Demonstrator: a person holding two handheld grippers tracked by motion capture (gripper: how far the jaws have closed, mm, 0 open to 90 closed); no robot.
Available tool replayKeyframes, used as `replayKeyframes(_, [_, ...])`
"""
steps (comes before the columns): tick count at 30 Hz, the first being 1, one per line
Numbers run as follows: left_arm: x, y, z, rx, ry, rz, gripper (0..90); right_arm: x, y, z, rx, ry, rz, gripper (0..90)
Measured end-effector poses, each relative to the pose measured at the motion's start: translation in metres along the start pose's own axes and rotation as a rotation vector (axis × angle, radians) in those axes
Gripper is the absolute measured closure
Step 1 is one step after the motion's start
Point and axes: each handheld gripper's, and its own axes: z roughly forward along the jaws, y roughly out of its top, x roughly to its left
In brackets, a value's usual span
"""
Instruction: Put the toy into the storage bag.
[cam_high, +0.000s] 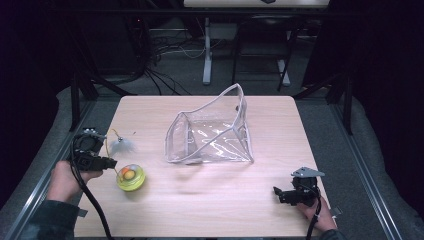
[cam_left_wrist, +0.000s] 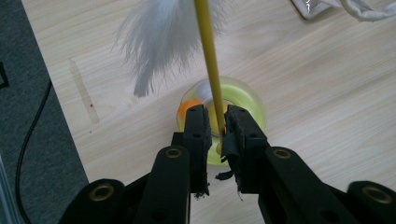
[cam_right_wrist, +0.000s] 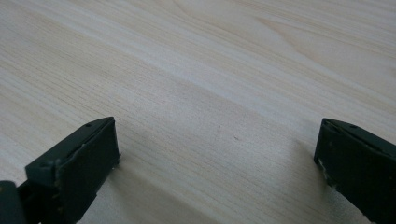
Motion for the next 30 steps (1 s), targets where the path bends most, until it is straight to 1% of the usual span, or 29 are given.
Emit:
replayKeyframes(2, [-0.001,0.000,0.000,-0.005,0.001,0.001,82.9,0.000,0.000,0.000,0.000,0.000,0.000,0.0])
replayKeyframes(6, [-0.001,0.001,0.001,0.003,-0.004,0.000,86.0,0.000,0.000,0.000,0.003,-0.001,-0.003,0.0])
replayKeyframes(8, [-0.001,0.002,0.001,0.007,-0.005,0.006,87.6,0.000,0.000,0.000,0.000,0.000,0.000,0.0])
replayKeyframes(11, [-0.002,0.003,0.001,0.010,0.003,0.011,87.8,0.000,0.000,0.000,0.000,0.000,0.000,0.0])
replayKeyframes(15, [-0.003,0.003,0.001,0.003,-0.008,0.017,88.0,0.000,0.000,0.000,0.000,0.000,0.000,0.0])
replayKeyframes(20, [-0.005,0.007,-0.001,0.006,0.003,0.048,88.1,0.000,0.000,0.000,-0.001,0.000,0.000,0.0])
replayKeyframes(21, [-0.005,0.008,-0.002,0.005,0.002,0.047,88.1,0.000,0.000,0.000,0.000,0.000,0.000,0.0])
replayKeyframes(25, [-0.003,0.012,-0.005,0.027,0.000,0.067,88.2,0.000,0.000,0.000,0.000,0.000,0.000,0.0])
replayKeyframes(30, [0.001,0.017,-0.012,0.029,0.001,0.076,88.2,0.000,0.000,0.000,-0.001,-0.001,-0.001,0.0])
